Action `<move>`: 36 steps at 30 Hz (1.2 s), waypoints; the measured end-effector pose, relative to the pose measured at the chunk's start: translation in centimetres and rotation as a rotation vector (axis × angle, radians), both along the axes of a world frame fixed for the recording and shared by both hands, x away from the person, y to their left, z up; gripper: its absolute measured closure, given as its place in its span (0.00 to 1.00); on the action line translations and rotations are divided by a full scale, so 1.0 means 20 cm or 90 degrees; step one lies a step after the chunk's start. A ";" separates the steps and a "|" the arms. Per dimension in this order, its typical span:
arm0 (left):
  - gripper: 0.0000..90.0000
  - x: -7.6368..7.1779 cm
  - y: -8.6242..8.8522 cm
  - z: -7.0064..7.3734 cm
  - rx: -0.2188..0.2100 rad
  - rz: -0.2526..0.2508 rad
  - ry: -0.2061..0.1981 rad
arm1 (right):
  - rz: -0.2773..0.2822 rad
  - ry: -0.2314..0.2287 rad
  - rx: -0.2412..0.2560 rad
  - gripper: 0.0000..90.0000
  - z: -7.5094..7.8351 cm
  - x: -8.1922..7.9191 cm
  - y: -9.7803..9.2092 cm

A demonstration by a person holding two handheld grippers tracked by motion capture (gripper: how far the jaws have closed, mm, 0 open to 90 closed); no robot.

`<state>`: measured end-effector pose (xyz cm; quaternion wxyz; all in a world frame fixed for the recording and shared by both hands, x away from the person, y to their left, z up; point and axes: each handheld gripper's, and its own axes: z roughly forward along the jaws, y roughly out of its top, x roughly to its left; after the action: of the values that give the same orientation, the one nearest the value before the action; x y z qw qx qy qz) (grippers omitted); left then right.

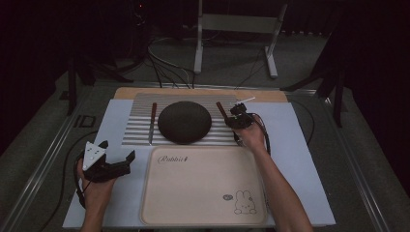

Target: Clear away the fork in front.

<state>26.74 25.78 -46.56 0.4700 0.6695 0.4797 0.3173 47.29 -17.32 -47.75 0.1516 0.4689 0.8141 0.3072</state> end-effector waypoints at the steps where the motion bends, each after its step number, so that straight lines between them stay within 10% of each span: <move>1: 0.00 0.00 0.00 0.00 0.000 0.000 0.000 | 0.001 -0.010 0.007 0.86 0.01 -0.01 0.00; 36: 0.00 0.01 -0.01 0.00 0.009 -0.004 0.001 | 0.034 -0.195 0.097 0.86 0.23 -0.28 -0.02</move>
<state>26.84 25.48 -46.63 0.4658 0.6744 0.4758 0.3190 41.78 -17.73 -43.08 0.2296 0.4053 0.7679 0.4397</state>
